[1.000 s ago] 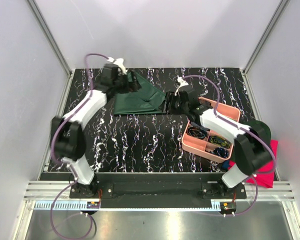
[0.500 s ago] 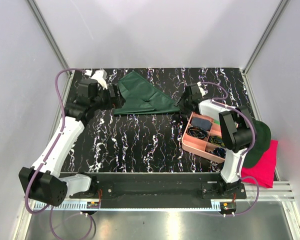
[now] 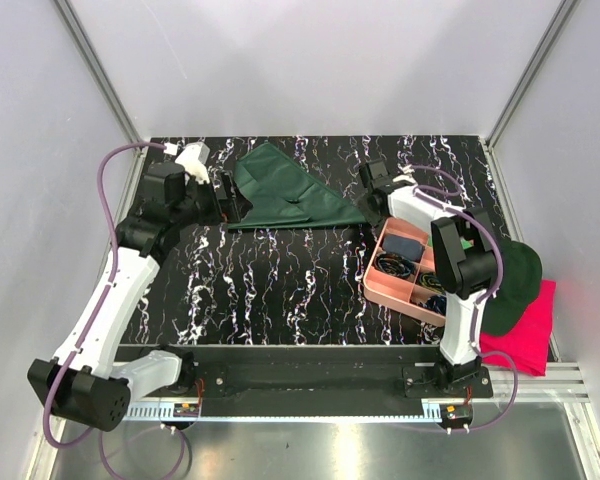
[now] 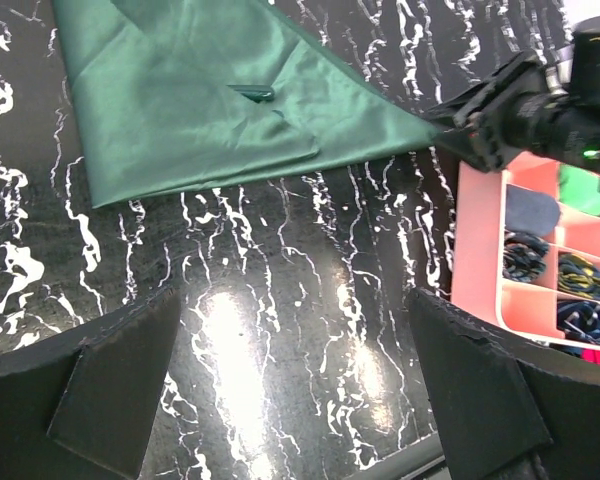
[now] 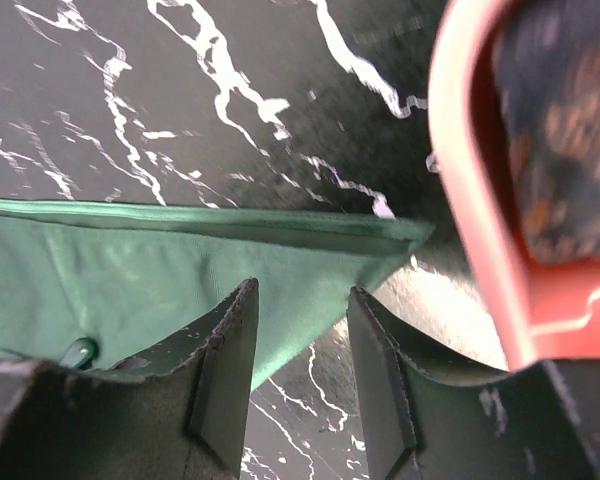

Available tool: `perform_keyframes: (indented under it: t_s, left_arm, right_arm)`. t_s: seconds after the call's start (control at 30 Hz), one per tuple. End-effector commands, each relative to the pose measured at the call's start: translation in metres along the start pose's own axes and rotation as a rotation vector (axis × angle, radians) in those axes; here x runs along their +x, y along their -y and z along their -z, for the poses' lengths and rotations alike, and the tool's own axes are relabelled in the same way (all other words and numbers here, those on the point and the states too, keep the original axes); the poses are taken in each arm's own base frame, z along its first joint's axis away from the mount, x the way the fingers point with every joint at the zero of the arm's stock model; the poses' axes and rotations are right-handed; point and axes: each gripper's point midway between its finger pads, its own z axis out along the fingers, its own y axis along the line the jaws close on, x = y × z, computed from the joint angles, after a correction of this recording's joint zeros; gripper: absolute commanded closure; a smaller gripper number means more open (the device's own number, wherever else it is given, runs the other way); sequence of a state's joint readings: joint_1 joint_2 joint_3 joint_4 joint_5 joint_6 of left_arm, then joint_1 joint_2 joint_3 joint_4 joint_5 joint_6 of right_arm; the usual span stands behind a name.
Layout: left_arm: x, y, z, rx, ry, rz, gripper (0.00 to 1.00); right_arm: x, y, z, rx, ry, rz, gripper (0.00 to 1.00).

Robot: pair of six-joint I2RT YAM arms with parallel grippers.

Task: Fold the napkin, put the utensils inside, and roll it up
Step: Flatten the napkin out

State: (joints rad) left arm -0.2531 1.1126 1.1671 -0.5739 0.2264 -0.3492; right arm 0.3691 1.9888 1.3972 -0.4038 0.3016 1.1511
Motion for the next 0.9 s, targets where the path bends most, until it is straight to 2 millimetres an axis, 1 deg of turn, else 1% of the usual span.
perform_keyframes:
  t_s: [0.0, 0.1, 0.2, 0.43, 0.63, 0.87]
  left_arm:
    - [-0.008, 0.013, 0.006, 0.069, 0.041, 0.000, 0.01]
    - [-0.008, 0.017, 0.007, 0.086, 0.039, 0.003, 0.01]
    - [-0.008, 0.018, 0.008, 0.093, 0.039, 0.007, 0.01]
    - [-0.007, 0.021, 0.009, 0.112, 0.038, 0.011, 0.01]
    - [-0.005, 0.022, 0.009, 0.117, 0.034, 0.012, 0.01]
    - [-0.006, 0.023, 0.009, 0.121, 0.034, 0.012, 0.01]
  right_arm:
    - [0.012, 0.015, 0.001, 0.118, 0.051, -0.017, 0.50]
    - [0.014, 0.013, 0.007, 0.126, 0.091, -0.020, 0.48]
    - [0.014, 0.016, 0.008, 0.145, 0.104, -0.030, 0.48]
    - [0.014, 0.028, -0.001, 0.188, 0.129, -0.034, 0.48]
    - [0.012, 0.030, -0.007, 0.202, 0.158, -0.046, 0.50]
    - [0.006, 0.031, -0.008, 0.212, 0.195, -0.089, 0.52]
